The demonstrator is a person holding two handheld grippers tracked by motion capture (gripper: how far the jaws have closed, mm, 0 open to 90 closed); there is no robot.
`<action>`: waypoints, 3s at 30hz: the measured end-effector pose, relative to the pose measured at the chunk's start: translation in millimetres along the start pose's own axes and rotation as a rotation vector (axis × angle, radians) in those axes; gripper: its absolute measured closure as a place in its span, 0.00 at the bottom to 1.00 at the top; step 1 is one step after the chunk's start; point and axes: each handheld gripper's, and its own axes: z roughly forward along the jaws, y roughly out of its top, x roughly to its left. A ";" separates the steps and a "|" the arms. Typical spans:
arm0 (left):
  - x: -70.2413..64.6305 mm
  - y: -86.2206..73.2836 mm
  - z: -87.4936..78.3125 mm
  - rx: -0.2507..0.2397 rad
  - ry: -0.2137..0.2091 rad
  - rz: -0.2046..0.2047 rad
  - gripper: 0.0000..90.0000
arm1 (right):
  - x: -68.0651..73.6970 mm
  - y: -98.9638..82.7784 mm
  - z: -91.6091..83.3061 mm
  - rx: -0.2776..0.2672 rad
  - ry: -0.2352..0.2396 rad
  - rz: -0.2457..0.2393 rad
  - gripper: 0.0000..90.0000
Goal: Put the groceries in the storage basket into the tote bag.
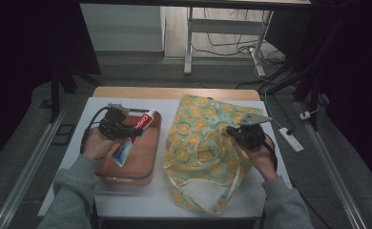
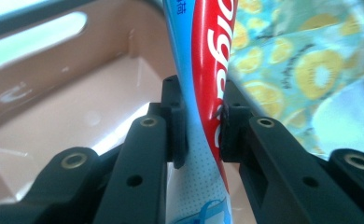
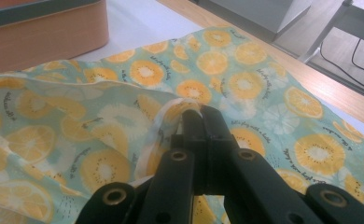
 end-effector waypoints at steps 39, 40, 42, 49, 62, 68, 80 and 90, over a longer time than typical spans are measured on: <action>-135.9 30.2 52.3 0.096 -0.255 0.343 0.84 | -2.0 7.2 -5.1 -0.047 -0.025 0.028 1.00; -138.6 30.9 53.9 0.099 -0.254 0.351 0.84 | -2.0 7.1 -5.3 -0.047 -0.024 0.030 1.00; -142.3 32.7 56.1 0.102 -0.267 0.357 0.84 | -2.0 7.0 -5.5 -0.048 -0.024 0.033 1.00; -154.7 42.4 58.2 0.084 -0.284 0.378 0.84 | -2.2 7.2 -7.5 -0.055 -0.024 0.038 1.00; -171.4 51.3 114.6 0.206 -0.254 0.406 0.84 | -2.4 10.2 -15.5 -0.099 -0.010 0.059 1.00; -173.9 53.1 131.5 0.239 -0.253 0.407 0.84 | -1.6 12.0 -19.6 -0.120 0.004 0.068 1.00; -171.5 63.6 150.7 0.254 -0.244 0.381 0.84 | 5.9 15.6 -19.6 -0.125 0.038 0.058 1.00; -176.5 75.0 173.3 0.284 -0.209 0.389 0.84 | 5.9 15.8 -22.8 -0.142 0.046 0.069 1.00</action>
